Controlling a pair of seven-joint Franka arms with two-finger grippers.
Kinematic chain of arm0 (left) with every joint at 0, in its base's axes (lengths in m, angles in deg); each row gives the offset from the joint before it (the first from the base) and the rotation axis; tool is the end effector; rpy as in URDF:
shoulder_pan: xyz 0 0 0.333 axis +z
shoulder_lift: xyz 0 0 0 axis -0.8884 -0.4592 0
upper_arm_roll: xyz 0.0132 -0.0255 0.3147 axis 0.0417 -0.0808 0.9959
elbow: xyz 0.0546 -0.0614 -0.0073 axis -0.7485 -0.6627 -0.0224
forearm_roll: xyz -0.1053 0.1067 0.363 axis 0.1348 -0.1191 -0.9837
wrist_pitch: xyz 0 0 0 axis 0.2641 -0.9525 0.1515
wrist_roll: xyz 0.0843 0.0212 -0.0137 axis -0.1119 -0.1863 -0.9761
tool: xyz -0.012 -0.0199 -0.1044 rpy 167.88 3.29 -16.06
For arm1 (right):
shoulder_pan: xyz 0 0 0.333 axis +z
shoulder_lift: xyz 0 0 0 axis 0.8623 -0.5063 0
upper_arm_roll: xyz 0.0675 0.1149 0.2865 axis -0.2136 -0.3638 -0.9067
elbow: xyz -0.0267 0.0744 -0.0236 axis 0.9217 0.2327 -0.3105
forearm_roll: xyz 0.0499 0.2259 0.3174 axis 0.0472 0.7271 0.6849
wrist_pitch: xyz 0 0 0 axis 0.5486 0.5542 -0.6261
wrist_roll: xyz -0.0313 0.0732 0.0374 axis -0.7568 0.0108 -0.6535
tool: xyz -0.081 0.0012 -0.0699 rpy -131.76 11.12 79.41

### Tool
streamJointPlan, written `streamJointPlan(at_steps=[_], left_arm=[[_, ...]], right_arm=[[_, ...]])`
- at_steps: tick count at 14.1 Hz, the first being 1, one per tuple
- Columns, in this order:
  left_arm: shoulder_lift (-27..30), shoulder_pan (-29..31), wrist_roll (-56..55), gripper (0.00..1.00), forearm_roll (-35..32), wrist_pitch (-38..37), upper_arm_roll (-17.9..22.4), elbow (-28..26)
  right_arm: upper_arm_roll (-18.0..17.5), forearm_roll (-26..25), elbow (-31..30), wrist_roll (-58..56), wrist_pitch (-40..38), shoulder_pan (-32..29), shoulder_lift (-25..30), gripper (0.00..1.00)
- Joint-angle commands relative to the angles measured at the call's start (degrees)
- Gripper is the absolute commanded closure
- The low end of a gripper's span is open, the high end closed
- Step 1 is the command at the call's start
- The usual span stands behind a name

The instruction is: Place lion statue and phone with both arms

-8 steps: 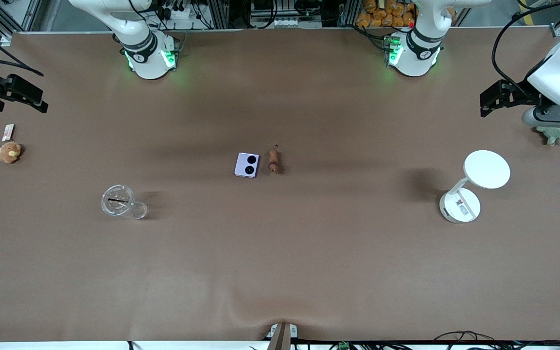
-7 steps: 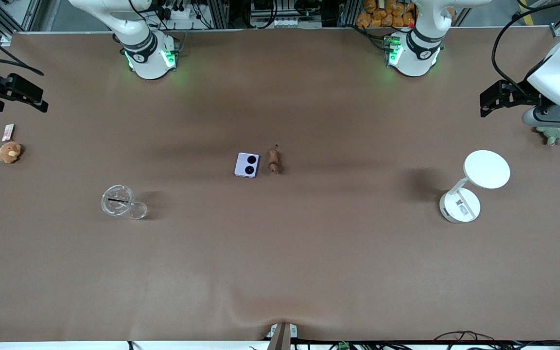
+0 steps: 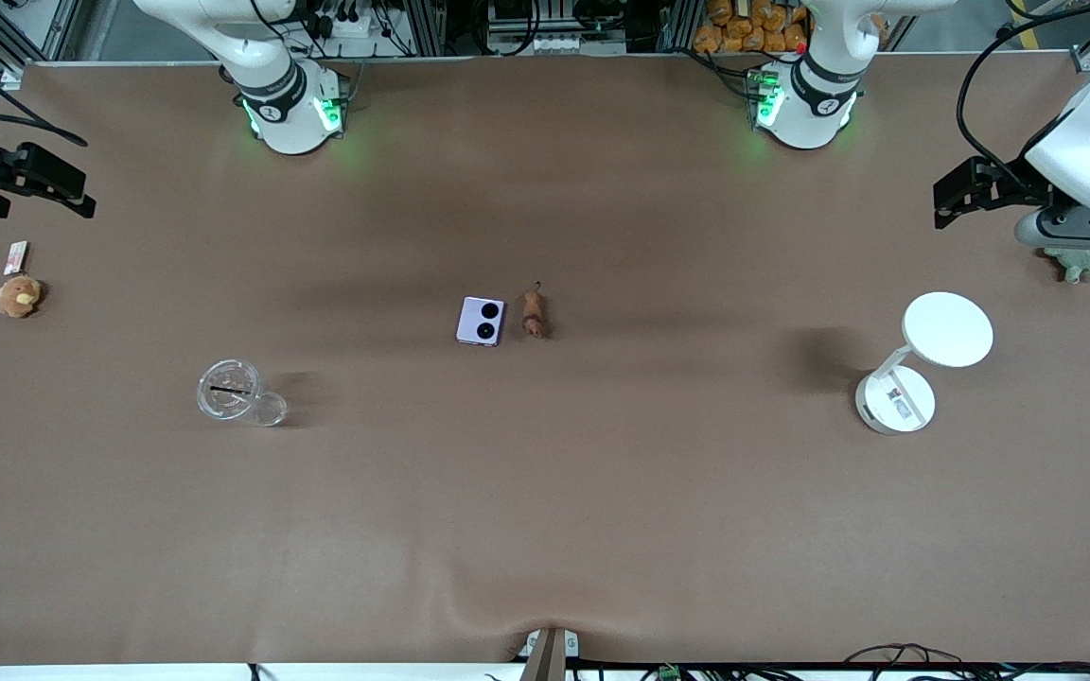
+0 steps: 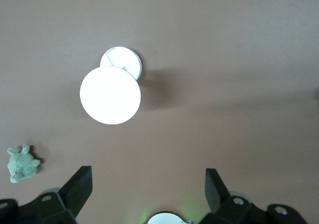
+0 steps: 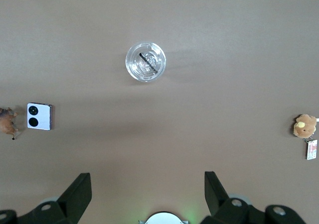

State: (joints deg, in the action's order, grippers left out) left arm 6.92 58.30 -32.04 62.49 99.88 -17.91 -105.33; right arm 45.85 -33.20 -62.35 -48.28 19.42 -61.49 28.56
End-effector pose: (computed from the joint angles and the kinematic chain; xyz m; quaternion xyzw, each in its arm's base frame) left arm 0.5317 -0.0714 0.6337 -0.9979 0.0556 0.0255 0.0209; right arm 0.5181 -0.0011 0.6550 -0.9993 0.0083 0.0361 0.0061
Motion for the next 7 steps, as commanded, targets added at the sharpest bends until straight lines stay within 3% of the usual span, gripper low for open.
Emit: streamJointPlan(at_steps=[1, 5, 7], left_arm=[[-0.6, 0.2, -2.0, 0.00, 0.5, -0.9, -0.3, 1.0], [-2.3, -0.8, -6.4, 0.00, 1.9, -0.8, -1.2, 1.4], [-2.7, -0.9, -10.7, 0.00, 5.8, -0.7, -1.3, 1.5]], right_arm=[[0.3, -0.9, -1.2, -0.4, 0.1, 0.2, 1.4, 0.00], [0.4, -0.6, -1.2, -0.4, -0.5, -0.2, 1.1, 0.00], [0.4, -0.5, -1.1, -0.4, -0.5, -0.2, 1.1, 0.00]])
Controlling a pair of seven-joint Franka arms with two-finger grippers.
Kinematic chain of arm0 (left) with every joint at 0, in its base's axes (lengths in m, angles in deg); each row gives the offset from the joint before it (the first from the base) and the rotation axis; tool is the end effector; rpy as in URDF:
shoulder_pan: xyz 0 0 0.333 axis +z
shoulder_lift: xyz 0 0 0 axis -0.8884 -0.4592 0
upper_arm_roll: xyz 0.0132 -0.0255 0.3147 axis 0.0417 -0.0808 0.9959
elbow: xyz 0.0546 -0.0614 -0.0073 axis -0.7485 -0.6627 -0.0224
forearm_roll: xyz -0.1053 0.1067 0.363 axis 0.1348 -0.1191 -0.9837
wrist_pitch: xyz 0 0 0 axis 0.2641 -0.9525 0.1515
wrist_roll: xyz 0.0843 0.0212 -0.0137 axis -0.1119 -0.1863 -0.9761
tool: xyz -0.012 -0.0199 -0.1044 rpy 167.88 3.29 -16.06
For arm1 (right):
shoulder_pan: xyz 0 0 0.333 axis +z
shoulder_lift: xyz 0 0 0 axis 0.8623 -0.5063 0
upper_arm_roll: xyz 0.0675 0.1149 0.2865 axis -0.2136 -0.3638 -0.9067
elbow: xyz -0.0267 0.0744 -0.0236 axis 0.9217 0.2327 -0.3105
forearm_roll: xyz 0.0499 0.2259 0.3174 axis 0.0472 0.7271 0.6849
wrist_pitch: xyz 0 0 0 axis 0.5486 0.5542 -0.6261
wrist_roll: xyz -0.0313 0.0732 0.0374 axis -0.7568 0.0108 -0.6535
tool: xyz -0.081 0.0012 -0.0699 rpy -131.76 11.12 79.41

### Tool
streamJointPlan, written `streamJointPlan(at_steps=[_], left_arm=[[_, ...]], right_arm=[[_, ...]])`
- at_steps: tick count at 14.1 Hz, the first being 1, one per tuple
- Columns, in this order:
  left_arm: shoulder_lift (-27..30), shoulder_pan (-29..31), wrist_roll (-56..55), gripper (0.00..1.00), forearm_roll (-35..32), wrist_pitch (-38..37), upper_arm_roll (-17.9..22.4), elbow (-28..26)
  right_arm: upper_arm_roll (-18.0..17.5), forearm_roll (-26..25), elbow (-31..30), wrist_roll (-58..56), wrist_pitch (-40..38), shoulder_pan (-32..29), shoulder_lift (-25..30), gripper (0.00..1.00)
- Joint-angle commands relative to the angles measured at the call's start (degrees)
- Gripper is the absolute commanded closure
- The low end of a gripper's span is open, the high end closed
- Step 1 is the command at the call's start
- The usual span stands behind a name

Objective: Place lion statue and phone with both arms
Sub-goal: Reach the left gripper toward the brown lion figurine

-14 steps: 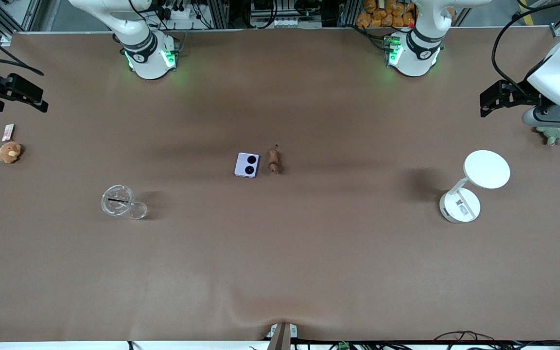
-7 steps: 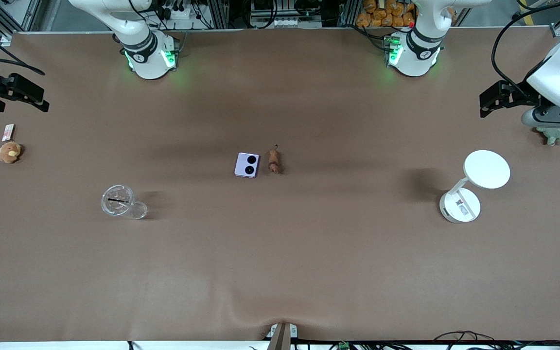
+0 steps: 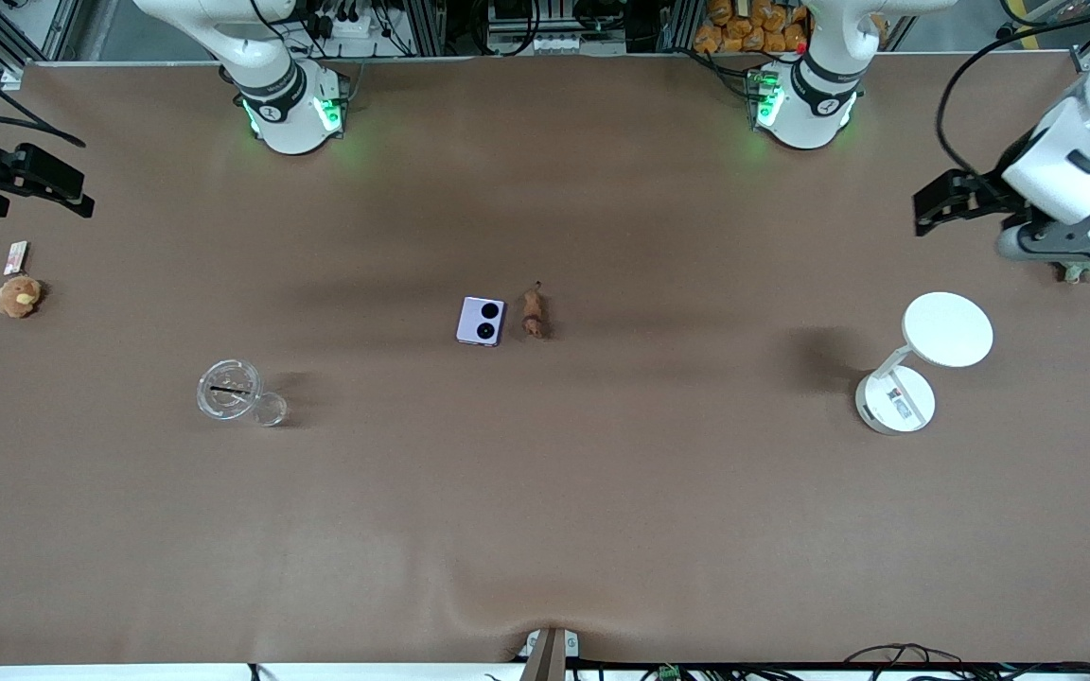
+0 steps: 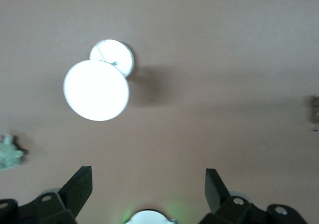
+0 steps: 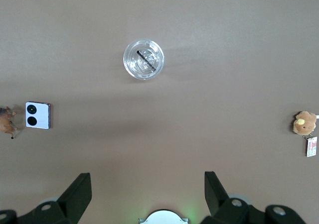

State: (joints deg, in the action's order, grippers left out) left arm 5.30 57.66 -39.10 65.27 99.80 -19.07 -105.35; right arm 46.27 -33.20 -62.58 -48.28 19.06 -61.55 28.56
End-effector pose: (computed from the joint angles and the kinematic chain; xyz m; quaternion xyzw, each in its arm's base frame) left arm 0.5363 -0.0944 0.6181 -0.9990 0.0111 0.0426 0.0004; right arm 0.5174 -0.0056 0.6527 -0.9991 0.0124 0.0412 0.0065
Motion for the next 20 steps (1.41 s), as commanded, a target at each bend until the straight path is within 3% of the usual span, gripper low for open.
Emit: streamJointPlan(at_steps=[1, 6, 10, 15, 20], left_arm=[[-1.4, -0.3, -6.0, 0.00, 5.9, -0.4, -0.2, 1.6], [-6.6, -2.2, -18.1, 0.00, 15.3, 1.2, -1.1, 8.1], [-8.4, -6.1, -28.7, 0.00, 20.2, 11.1, -1.4, 8.4], [-11.1, -13.2, -39.5, 0.00, 19.9, 19.0, -1.2, 8.4], [-20.6, -20.6, -39.6, 0.00, 17.7, 29.5, -1.0, 8.4]], right_arm=[[0.0, -0.5, -1.0, -0.4, -0.2, -0.1, 1.1, 0.00], [0.0, -0.5, -0.9, -0.4, -0.2, -0.1, 1.1, 0.00], [0.0, -0.4, -1.0, -0.3, -0.3, -0.1, 1.1, 0.00], [0.0, -0.3, -1.0, -0.3, -0.3, -0.1, 1.0, 0.00], [0.0, -0.3, -1.0, -0.3, -0.5, -0.1, 1.1, 0.00]])
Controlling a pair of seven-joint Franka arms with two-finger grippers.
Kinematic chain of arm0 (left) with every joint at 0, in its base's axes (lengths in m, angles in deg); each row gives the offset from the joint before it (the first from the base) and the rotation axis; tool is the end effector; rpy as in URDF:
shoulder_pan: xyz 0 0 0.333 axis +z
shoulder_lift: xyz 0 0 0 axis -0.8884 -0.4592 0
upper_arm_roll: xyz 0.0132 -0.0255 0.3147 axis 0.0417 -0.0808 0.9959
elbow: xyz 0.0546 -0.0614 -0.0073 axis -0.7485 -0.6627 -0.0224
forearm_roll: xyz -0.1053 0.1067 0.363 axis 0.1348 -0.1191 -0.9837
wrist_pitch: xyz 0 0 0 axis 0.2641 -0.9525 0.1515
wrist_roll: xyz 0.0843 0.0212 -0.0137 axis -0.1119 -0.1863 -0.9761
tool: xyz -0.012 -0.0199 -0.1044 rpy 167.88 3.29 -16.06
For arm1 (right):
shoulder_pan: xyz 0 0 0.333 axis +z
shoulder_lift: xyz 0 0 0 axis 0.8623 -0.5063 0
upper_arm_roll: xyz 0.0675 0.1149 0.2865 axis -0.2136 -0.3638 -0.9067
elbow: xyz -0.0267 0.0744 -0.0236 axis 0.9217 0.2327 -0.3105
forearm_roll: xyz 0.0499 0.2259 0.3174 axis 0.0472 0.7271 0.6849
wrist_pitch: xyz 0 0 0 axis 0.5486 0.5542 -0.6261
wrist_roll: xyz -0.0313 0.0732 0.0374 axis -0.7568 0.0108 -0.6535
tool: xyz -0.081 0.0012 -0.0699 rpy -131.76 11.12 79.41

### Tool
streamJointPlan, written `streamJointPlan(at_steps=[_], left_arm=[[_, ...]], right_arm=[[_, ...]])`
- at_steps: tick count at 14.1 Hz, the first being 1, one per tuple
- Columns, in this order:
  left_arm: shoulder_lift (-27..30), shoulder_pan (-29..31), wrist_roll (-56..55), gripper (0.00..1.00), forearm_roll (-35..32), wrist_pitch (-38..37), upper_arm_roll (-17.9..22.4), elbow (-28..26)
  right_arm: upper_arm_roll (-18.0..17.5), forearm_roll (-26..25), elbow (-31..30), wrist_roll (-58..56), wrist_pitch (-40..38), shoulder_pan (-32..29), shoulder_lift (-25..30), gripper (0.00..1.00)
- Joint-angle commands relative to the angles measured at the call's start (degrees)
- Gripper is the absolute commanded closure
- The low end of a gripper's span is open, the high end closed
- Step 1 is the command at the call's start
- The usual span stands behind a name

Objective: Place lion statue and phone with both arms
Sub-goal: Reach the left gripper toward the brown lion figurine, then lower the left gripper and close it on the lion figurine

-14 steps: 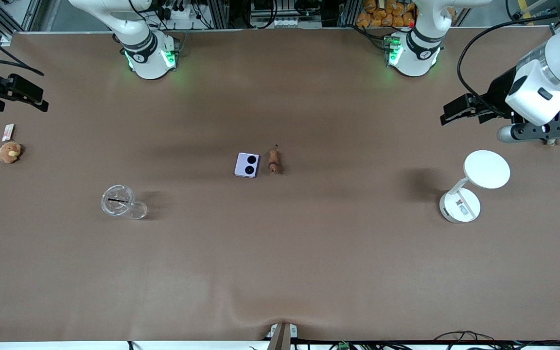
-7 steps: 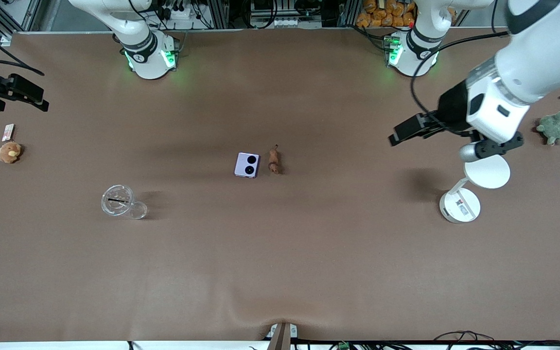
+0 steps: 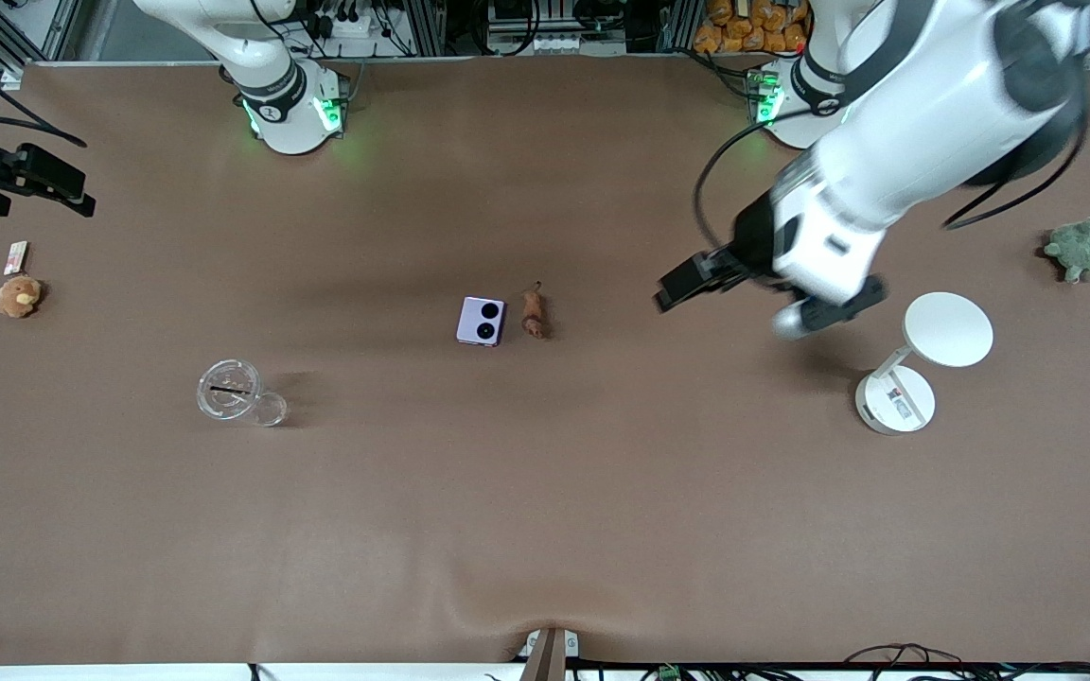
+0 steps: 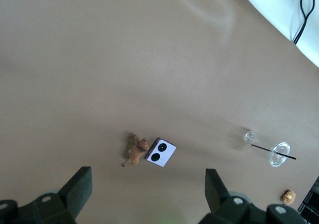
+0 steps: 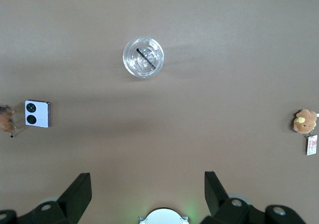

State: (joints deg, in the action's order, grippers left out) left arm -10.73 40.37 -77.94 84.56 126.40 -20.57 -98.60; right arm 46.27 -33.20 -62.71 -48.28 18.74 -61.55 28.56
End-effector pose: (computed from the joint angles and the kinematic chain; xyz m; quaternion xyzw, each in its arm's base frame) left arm 0.5797 -0.3316 0.5544 0.9548 0.2087 -0.0275 0.2099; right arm 0.5168 -0.0056 0.6512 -0.9989 0.0124 0.0451 0.0065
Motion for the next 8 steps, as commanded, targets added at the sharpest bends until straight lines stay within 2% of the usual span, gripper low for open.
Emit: streamJointPlan(at_steps=[1, 3, 8], left_arm=[[-5.8, -4.5, -0.8, 0.00, -4.9, 3.0, 0.3, 1.6], [-8.2, -7.0, -0.8, 0.00, -11.2, 3.0, 0.1, 1.2], [-15.7, -14.8, -1.6, 0.00, -17.6, 5.0, 0.3, 1.5]], right_arm=[[0.0, -0.3, -0.9, -0.3, -0.2, -0.2, 1.0, 0.00], [0.0, -0.3, -0.9, -0.3, -0.2, -0.1, 1.0, 0.00], [0.0, -0.1, -0.9, -0.3, -0.1, -0.2, 1.0, 0.00]])
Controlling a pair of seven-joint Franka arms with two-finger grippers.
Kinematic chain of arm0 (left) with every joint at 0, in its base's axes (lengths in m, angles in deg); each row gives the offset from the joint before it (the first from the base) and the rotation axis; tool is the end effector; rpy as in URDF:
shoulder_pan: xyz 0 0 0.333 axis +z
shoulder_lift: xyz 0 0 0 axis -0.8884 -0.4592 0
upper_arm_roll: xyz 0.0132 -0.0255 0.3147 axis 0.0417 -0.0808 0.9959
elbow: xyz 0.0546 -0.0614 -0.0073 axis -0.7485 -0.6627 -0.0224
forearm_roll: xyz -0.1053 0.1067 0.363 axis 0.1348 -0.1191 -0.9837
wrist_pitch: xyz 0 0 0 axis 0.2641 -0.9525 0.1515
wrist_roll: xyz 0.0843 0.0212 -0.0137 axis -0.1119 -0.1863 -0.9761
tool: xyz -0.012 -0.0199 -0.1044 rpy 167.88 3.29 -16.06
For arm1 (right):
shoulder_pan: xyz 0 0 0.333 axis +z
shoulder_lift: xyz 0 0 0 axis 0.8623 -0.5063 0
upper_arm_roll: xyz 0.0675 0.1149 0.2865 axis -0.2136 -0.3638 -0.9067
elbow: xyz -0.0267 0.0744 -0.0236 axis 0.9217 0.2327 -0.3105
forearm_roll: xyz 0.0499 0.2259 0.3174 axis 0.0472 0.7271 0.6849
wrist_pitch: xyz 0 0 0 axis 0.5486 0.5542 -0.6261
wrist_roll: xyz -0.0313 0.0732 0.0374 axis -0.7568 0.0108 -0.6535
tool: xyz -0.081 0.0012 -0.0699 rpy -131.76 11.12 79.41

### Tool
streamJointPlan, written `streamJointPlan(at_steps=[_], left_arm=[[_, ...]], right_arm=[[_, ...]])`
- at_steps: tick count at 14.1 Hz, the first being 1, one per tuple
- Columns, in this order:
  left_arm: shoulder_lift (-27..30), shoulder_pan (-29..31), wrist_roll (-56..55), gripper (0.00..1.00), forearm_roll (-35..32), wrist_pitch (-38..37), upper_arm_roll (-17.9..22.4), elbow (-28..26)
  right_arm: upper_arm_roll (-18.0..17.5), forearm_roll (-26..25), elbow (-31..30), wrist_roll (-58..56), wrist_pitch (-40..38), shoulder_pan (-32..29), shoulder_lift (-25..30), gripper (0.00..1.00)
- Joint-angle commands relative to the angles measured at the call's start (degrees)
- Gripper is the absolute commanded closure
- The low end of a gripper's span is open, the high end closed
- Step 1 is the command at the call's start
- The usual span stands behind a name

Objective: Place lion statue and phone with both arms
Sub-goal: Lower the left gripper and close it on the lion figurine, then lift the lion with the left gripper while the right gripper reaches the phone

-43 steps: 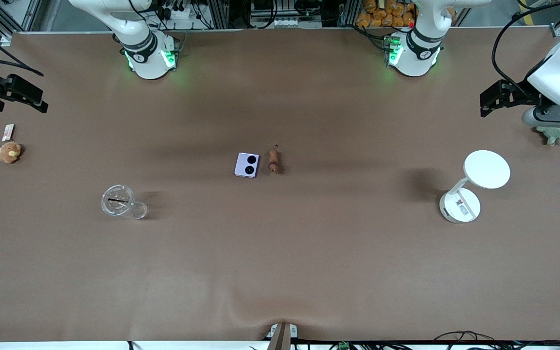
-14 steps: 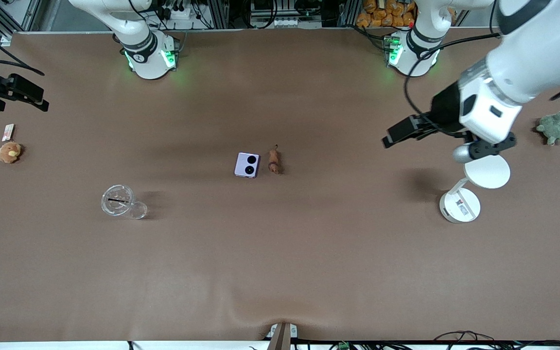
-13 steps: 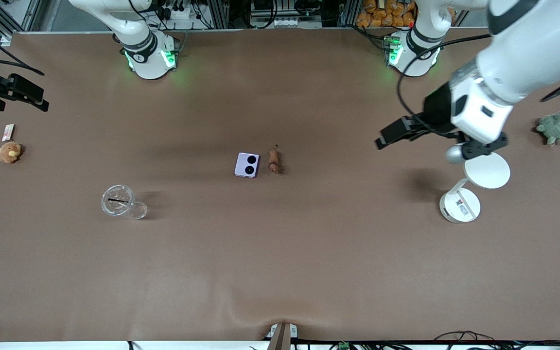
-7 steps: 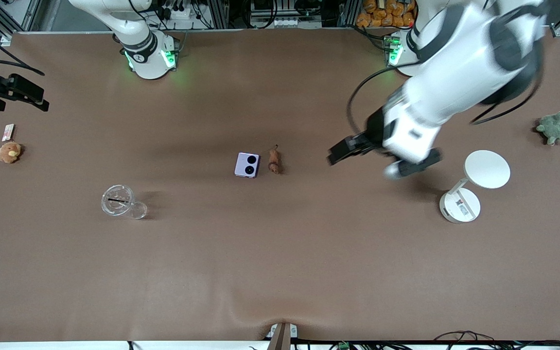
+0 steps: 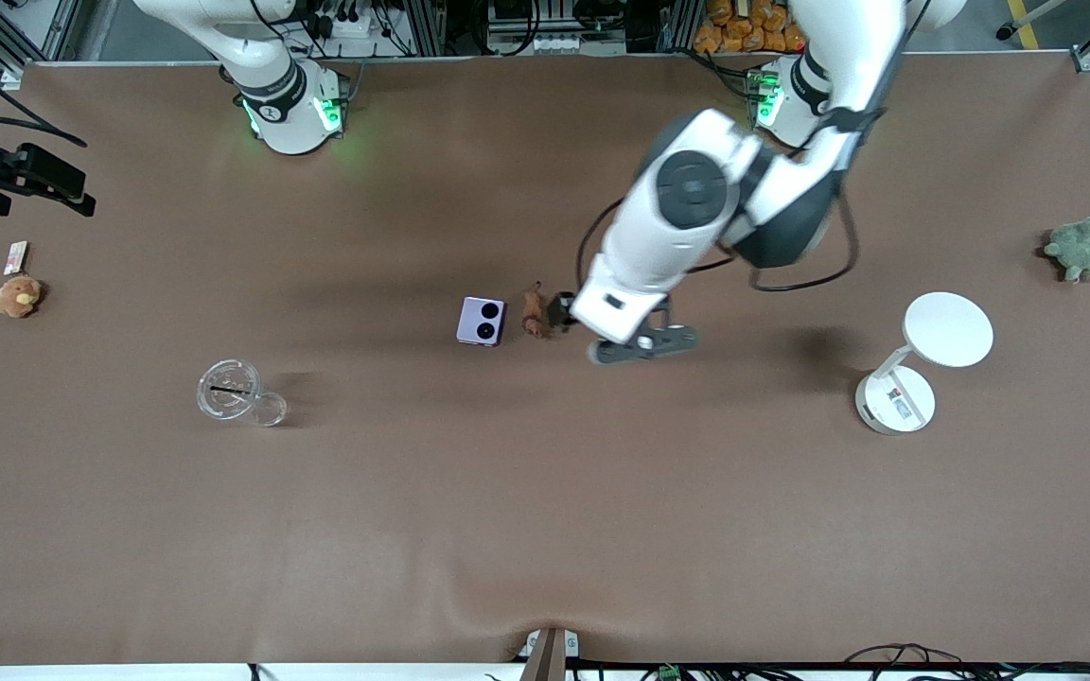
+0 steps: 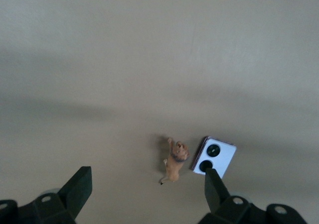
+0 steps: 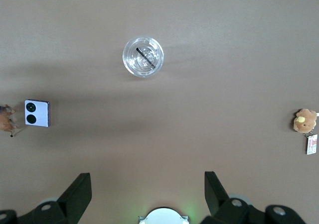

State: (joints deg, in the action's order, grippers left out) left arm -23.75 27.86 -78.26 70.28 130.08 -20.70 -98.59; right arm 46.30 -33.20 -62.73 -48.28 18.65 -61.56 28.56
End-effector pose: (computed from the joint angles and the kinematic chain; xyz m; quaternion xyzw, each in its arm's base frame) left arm 0.5354 -0.4595 0.4011 0.9933 0.0843 -0.0306 0.0723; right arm 0.5166 -0.0059 0.6510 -0.9988 0.0128 0.0460 0.0065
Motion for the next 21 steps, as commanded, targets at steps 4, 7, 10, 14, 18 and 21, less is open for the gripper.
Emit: streamJointPlan(at_steps=[4, 7, 10, 14, 18, 21], left_arm=[[-6.7, -8.0, -4.2, 0.00, -6.2, 3.1, 0.6, 1.0], [-10.3, -13.1, -8.9, 0.00, -8.9, 3.3, 1.0, 1.2], [-13.8, -13.2, -9.2, 0.00, -10.8, 8.6, 1.0, 1.1], [-16.7, -13.1, -9.2, 0.00, -10.8, 11.4, 1.1, 1.1], [-17.3, -13.1, -9.2, 0.87, -10.9, 11.4, 1.1, 1.0], [-17.1, -13.0, -9.2, 0.89, -10.9, 11.4, 1.1, 1.0]], right_arm=[[0.0, 0.0, -0.9, -0.2, -0.1, -0.2, 1.0, 0.00], [0.0, -0.1, -0.9, -0.2, -0.1, -0.3, 1.0, 0.00], [0.0, -0.1, -0.9, -0.2, -0.2, -0.3, 1.0, 0.00], [0.0, -0.1, -0.9, -0.2, -0.2, -0.3, 1.0, 0.00], [0.0, 0.0, -0.9, -0.2, -0.2, -0.6, 0.9, 0.00], [0.0, -0.1, -0.9, -0.2, -0.2, -0.9, 0.7, 0.00]])
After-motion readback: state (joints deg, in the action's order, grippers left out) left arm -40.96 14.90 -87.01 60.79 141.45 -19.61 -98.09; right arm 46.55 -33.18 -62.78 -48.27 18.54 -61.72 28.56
